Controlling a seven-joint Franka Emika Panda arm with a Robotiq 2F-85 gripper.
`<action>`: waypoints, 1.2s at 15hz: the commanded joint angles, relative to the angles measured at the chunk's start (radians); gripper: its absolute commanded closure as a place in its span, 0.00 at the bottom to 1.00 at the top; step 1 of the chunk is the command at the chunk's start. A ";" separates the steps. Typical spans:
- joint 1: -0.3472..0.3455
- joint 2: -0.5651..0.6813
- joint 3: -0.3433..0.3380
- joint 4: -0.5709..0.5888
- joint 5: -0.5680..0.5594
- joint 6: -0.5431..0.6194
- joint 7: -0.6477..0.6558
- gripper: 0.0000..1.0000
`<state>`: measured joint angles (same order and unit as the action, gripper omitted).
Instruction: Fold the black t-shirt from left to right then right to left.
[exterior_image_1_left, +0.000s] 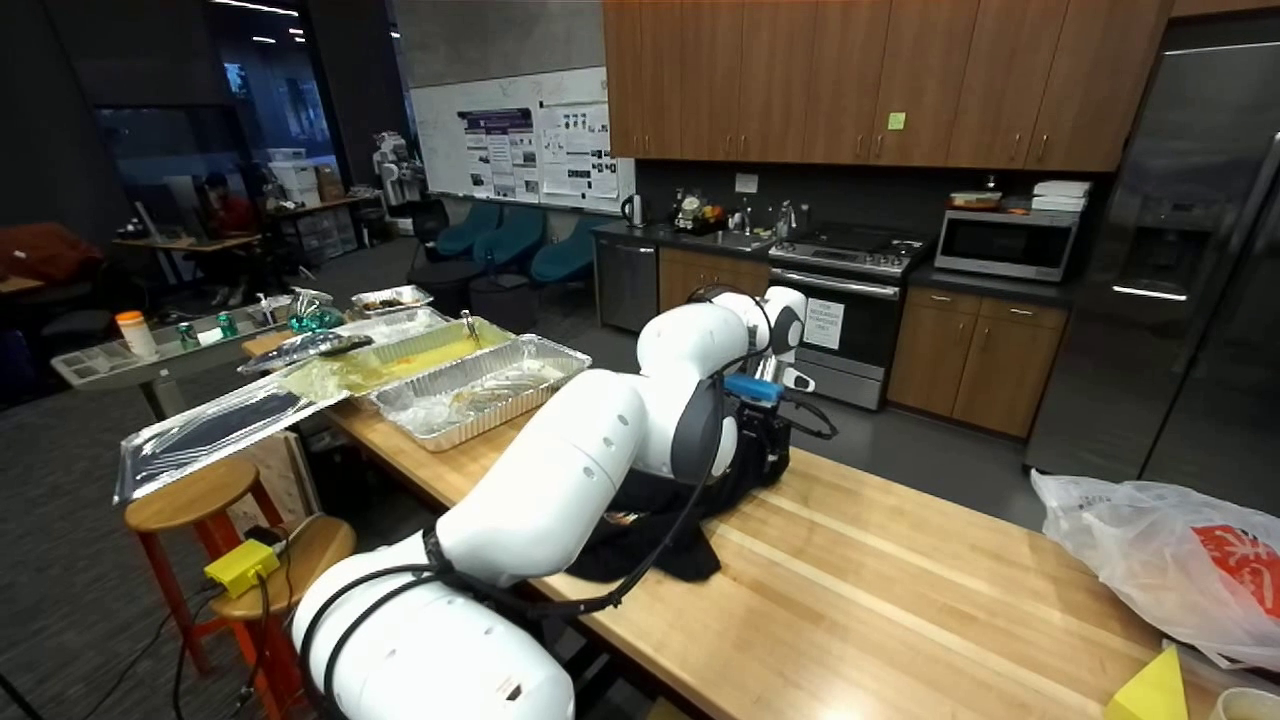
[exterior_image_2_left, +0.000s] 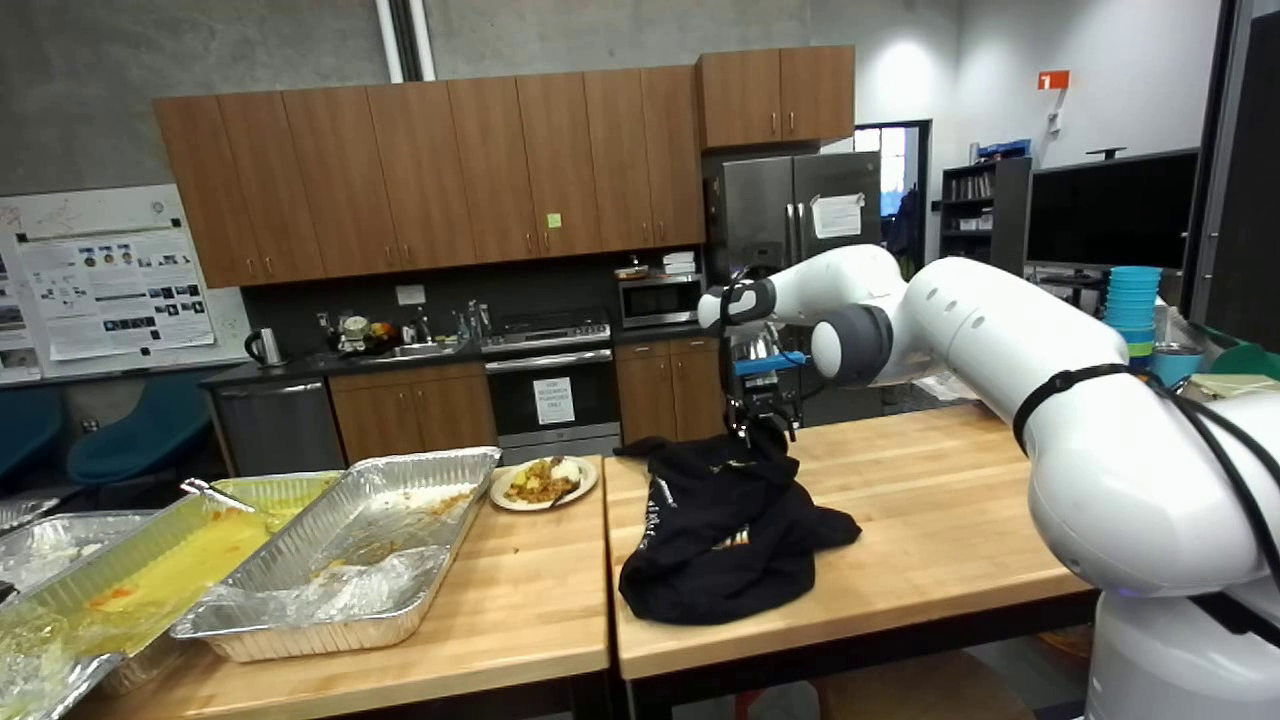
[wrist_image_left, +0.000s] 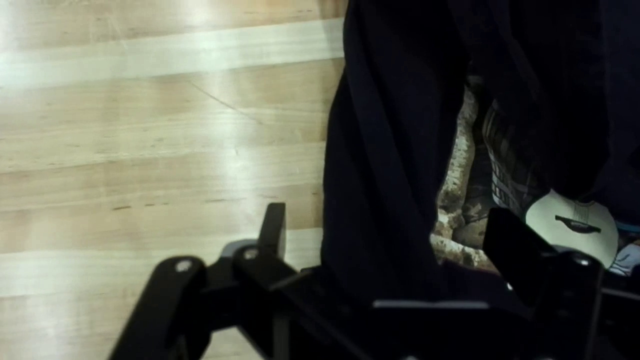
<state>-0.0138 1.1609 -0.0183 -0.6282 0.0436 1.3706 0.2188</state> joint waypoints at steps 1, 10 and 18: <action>0.007 0.038 -0.001 0.046 -0.009 -0.045 -0.010 0.03; 0.004 0.046 0.008 0.061 -0.013 -0.156 -0.072 0.76; 0.001 -0.016 0.014 0.104 -0.027 -0.247 -0.310 1.00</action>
<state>-0.0085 1.1865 -0.0136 -0.5521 0.0338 1.1546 0.0134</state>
